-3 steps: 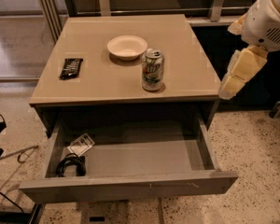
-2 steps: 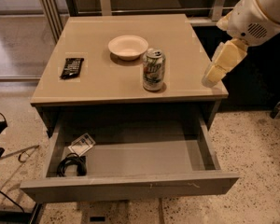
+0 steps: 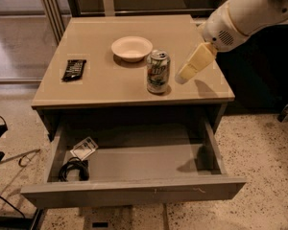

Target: Place 7up can into top drawer

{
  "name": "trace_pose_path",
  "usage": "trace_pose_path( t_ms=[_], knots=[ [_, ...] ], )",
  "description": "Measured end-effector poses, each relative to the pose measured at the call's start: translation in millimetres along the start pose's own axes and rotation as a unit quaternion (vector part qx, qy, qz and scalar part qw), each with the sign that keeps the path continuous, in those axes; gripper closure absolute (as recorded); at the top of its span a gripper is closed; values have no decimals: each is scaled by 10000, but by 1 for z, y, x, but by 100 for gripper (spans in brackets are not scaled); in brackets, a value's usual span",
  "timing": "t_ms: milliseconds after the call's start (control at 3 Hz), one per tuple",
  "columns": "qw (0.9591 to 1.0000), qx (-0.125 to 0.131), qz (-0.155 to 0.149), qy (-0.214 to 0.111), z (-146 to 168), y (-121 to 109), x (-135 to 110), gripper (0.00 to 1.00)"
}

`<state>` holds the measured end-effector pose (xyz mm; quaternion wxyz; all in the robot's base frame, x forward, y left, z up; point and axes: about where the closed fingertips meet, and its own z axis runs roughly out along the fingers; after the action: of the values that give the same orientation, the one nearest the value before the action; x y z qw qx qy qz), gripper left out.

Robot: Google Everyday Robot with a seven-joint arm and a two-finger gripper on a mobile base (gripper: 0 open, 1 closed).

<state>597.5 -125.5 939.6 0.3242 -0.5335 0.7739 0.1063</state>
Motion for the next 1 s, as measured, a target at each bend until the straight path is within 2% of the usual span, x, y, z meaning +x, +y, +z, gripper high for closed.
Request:
trace_pose_path(
  t_ms=[667, 1000],
  knots=[
    [9985, -200, 8, -504, 42, 12, -31, 0],
    [9974, -149, -73, -708, 61, 13, -37, 0]
  ],
)
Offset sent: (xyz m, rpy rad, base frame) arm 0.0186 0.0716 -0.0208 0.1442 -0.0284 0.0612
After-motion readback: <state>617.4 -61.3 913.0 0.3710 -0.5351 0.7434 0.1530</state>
